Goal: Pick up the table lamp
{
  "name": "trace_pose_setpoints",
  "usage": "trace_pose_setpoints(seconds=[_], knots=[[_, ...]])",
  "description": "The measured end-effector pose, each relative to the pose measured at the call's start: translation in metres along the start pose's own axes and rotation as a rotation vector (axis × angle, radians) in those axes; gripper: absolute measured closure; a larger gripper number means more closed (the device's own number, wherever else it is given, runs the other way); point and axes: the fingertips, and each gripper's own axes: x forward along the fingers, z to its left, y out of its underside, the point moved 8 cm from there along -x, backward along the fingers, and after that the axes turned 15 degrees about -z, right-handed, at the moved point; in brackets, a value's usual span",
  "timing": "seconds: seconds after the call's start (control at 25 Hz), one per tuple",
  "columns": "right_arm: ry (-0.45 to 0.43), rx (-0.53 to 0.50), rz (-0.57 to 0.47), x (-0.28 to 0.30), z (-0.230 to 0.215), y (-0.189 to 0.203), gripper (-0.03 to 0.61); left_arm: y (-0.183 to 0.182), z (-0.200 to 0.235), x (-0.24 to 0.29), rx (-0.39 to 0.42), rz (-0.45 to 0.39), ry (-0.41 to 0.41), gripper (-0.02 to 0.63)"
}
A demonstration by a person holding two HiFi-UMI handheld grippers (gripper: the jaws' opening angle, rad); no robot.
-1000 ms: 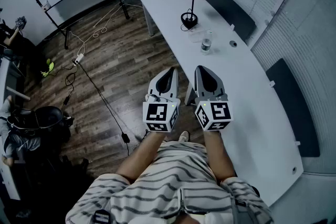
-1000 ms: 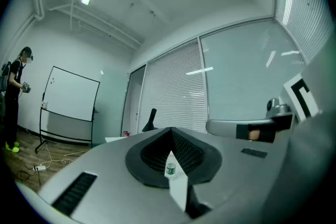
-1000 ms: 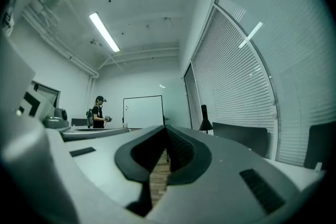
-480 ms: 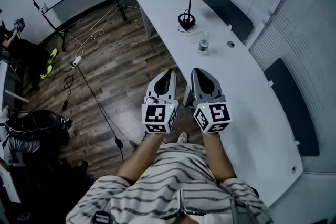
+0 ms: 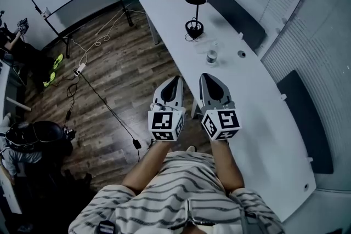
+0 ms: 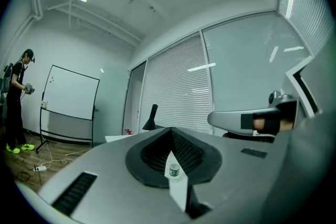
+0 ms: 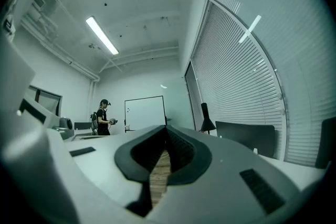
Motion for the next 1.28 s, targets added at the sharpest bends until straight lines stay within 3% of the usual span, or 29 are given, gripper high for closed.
trace_pose_setpoints(seconds=[0.32,0.72,1.28], knots=[[0.003,0.021,-0.005,0.021,-0.047,0.014,0.567,0.023,-0.004,0.042,0.023,0.016,-0.015,0.606],[0.007,0.023,0.014,0.034,-0.065,0.035,0.566,0.039,0.003,0.059,0.035,0.035,-0.043,0.606],[0.045,-0.041,-0.005,0.128,-0.072,0.068,0.566,0.061,0.076,0.124,0.004,0.023,-0.017,0.606]])
